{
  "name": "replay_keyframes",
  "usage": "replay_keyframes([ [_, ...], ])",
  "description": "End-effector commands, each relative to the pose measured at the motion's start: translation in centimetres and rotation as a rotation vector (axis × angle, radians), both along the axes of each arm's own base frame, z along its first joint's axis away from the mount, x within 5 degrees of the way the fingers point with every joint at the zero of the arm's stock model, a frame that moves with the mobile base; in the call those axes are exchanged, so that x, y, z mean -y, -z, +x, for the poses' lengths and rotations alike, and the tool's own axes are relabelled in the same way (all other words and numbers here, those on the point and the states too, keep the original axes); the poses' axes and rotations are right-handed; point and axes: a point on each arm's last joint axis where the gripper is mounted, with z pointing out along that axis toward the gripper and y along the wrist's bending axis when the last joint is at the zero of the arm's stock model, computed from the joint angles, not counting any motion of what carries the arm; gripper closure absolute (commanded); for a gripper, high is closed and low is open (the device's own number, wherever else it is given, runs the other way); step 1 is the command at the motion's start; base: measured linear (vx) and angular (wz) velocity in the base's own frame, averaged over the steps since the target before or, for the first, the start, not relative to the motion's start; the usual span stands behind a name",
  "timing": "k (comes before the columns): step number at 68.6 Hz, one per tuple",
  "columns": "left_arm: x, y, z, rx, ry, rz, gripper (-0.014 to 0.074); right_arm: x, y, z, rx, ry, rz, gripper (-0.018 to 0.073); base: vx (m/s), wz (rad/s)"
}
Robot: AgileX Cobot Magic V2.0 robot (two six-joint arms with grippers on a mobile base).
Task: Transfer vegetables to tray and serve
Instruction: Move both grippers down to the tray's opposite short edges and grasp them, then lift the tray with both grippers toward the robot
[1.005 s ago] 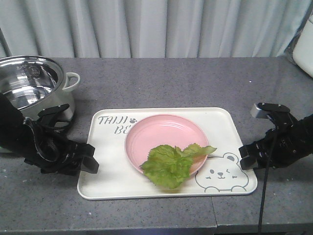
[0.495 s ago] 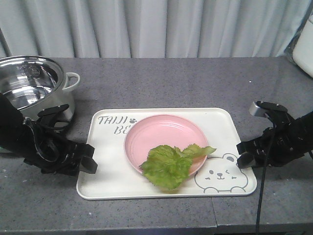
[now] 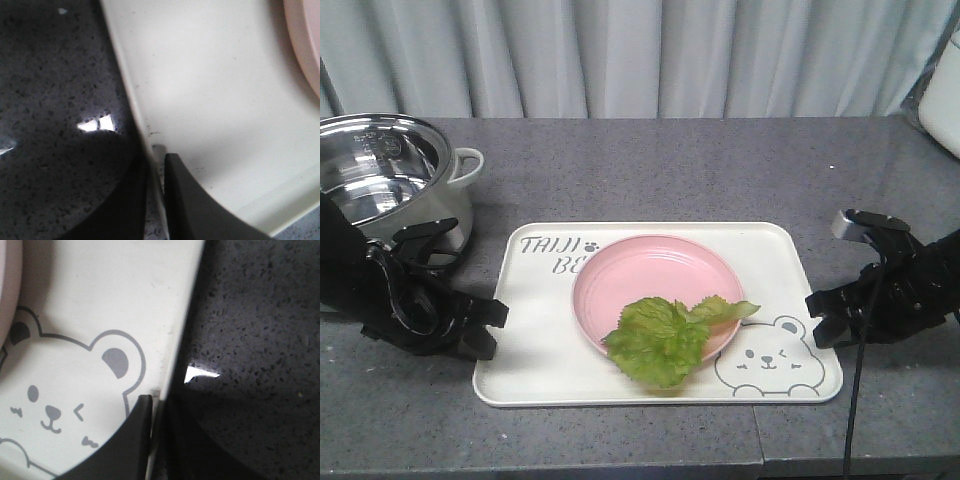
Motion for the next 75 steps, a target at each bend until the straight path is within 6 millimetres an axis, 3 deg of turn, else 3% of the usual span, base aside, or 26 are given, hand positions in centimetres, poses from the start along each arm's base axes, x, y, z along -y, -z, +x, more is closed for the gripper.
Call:
replay_keyframes([
  [1,0.4,-1.8,0.2,0.079,-0.007,-0.045,0.0605,-0.2,-0.7,-0.4,0.003,-0.052,-0.001,0.0570,0.00,0.00],
  [31,0.1,-6.0,-1.5,0.209,0.000,-0.070,0.0603,-0.5,-4.5,-2.1,0.102,-0.061,0.021,0.0565,0.00,0.00],
  [75,-0.7,-13.1,-7.2,0.439,0.043,-0.102,0.0603,-1.7,-11.4,-7.3,0.317,-0.084,0.105,0.0565,0.00,0.00],
])
